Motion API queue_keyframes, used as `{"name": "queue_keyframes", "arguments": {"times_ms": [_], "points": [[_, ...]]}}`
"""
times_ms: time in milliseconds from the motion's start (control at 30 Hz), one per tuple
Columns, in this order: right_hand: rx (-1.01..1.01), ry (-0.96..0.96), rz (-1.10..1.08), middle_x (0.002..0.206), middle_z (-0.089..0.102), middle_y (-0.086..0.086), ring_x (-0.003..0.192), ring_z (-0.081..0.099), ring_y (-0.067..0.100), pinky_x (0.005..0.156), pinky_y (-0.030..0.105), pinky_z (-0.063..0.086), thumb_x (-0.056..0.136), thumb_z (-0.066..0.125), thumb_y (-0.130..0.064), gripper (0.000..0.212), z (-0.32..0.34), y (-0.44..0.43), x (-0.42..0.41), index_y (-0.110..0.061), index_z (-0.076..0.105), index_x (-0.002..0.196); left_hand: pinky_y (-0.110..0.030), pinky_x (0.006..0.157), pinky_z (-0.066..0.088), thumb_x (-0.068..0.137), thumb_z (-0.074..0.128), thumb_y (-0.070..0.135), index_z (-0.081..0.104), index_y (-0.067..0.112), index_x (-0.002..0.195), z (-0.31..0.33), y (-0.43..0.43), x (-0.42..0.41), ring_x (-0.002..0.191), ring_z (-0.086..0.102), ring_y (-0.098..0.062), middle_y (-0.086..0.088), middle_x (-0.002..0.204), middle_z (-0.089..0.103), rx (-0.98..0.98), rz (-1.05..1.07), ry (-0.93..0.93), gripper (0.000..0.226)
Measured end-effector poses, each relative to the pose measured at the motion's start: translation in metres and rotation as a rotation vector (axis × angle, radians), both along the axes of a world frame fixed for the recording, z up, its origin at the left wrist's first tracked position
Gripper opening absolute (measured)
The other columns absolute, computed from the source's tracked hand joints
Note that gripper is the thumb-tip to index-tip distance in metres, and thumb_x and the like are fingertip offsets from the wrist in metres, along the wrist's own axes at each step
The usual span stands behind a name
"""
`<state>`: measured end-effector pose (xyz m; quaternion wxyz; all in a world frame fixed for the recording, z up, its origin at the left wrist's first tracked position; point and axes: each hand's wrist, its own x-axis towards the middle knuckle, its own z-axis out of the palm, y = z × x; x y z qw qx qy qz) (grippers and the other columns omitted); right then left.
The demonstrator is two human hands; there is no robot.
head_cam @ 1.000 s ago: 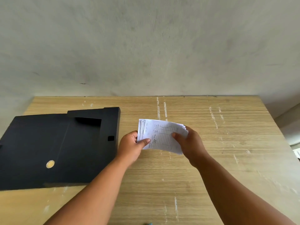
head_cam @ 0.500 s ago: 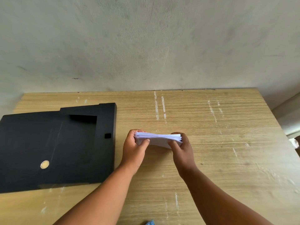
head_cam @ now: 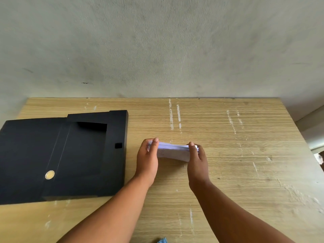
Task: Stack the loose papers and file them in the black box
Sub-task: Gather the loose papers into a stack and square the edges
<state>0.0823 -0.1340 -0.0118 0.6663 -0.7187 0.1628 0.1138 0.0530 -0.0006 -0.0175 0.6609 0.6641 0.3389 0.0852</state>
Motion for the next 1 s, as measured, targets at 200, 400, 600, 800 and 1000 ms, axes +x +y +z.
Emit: {"name": "queue_keyframes", "arguments": {"times_ms": [200,400,600,800,1000], "points": [[-0.008,0.006,0.011,0.096,0.058,0.000,0.089,0.051,0.016,0.073,0.029,0.041,0.105,0.043,-0.042,0.031,-0.006,-0.004,0.000,-0.015,0.059,0.108,-0.026,0.071,0.037,0.105,0.046,0.040,0.061,0.001,0.105,0.000,-0.001,0.003,0.079,0.050,-0.012,-0.001,0.087,0.056,-0.022,-0.003,-0.015,0.042],[0.066,-0.040,0.181,0.113,0.063,0.000,0.102,0.058,0.011,0.084,0.028,0.045,0.088,0.058,-0.049,0.045,-0.009,-0.018,-0.005,-0.021,0.052,0.123,-0.029,0.081,0.040,0.085,0.061,0.056,0.058,0.015,0.102,-0.001,0.011,-0.004,0.089,0.056,-0.011,0.001,0.095,0.061,-0.169,-0.173,-0.073,0.045],[-0.402,-0.091,0.343,0.107,0.068,0.003,0.093,0.065,0.021,0.066,0.023,0.045,0.098,0.056,-0.014,0.037,-0.025,-0.025,0.005,-0.012,0.045,0.133,-0.035,0.096,0.051,0.085,0.074,0.029,0.053,0.017,0.128,-0.015,0.027,-0.002,0.108,0.065,-0.019,-0.001,0.114,0.068,0.167,-0.398,0.121,0.050],[-0.496,-0.231,0.293,0.087,0.066,-0.010,0.074,0.061,0.007,0.057,0.020,0.041,0.101,0.053,-0.016,0.013,-0.020,-0.022,0.007,-0.014,0.058,0.113,-0.011,0.058,0.045,0.095,0.068,0.016,0.065,0.016,0.099,-0.007,0.023,0.004,0.080,0.068,-0.012,0.003,0.087,0.072,0.439,-0.232,0.022,0.005],[-0.489,-0.234,0.209,0.083,0.066,-0.015,0.073,0.061,0.002,0.060,0.018,0.043,0.100,0.055,-0.016,0.015,-0.024,-0.018,-0.001,-0.016,0.061,0.114,-0.021,0.072,0.052,0.094,0.068,0.016,0.064,0.018,0.109,-0.015,0.015,0.001,0.092,0.069,-0.012,0.003,0.099,0.074,0.363,-0.216,0.051,0.015]]}}
